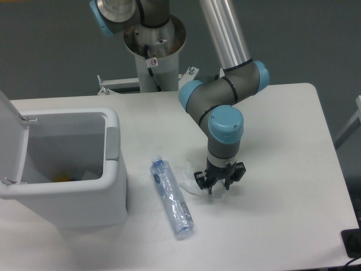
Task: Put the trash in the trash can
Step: 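Move the open gripper down over the crumpled clear plastic bag, then lower the gripper onto the plastic bag and close on it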
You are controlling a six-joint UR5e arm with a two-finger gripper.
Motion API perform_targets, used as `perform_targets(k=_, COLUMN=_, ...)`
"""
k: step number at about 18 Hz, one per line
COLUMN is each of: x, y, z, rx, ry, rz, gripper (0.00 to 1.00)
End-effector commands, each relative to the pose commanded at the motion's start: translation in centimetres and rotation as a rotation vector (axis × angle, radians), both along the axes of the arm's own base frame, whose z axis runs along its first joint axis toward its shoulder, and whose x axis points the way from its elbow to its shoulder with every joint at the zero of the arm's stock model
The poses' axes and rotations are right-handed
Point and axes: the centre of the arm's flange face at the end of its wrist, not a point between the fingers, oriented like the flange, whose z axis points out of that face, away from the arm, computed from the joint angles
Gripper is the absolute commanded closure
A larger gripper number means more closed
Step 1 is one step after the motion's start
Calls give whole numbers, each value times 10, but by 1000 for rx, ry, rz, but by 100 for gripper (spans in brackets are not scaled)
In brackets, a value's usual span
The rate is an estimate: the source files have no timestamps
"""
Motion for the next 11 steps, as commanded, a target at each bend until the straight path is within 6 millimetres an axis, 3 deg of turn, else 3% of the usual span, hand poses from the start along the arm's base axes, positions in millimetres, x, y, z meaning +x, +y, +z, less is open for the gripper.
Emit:
perform_targets(k=1, x=0, y=0, z=1, rx=1, ry=1, rz=1, gripper=98)
perform_targets(k=4, x=-3, y=2, z=9, rx=13, ry=13, rz=0, gripper=100)
perform_targets(k=11, x=-32, y=1, z=88, rx=105, ry=128, rz=25, gripper=100)
